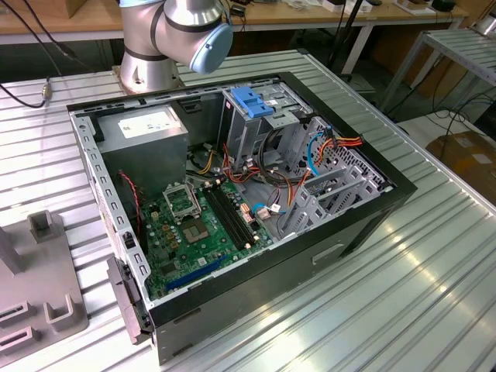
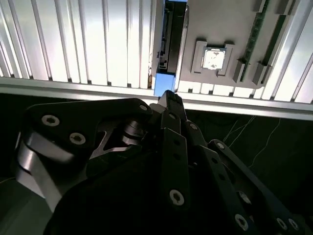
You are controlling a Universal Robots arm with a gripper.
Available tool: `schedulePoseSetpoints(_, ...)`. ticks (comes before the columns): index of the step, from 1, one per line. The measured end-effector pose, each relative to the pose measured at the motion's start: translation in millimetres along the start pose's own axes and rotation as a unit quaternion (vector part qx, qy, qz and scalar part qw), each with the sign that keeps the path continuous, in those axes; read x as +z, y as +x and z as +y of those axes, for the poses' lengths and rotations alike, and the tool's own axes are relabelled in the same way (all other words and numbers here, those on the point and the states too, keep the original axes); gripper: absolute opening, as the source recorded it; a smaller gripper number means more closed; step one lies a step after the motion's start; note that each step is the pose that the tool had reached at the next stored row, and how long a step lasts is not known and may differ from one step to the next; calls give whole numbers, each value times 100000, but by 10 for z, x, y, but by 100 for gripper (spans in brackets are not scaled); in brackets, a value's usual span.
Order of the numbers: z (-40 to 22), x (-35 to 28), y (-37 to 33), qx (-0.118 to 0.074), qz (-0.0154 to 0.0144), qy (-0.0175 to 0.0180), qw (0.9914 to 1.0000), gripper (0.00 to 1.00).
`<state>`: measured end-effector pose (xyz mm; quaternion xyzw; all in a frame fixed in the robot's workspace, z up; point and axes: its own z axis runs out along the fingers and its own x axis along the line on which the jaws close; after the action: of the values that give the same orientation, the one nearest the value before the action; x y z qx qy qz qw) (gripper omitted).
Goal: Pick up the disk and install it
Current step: 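Pick up the disk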
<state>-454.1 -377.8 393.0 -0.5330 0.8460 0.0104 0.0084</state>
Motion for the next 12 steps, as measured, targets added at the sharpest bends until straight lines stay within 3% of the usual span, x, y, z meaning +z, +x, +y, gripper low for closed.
schedulePoseSetpoints(3, 0, 0, 0, -2677, 20, -66, 99964, 10)
schedulePoseSetpoints(6, 0, 0, 0, -5955, 49, -148, 99822, 10)
schedulePoseSetpoints(8, 0, 0, 0, -7551, 63, -188, 99714, 10)
schedulePoseSetpoints(12, 0, 0, 0, -10834, 92, -271, 99411, 10)
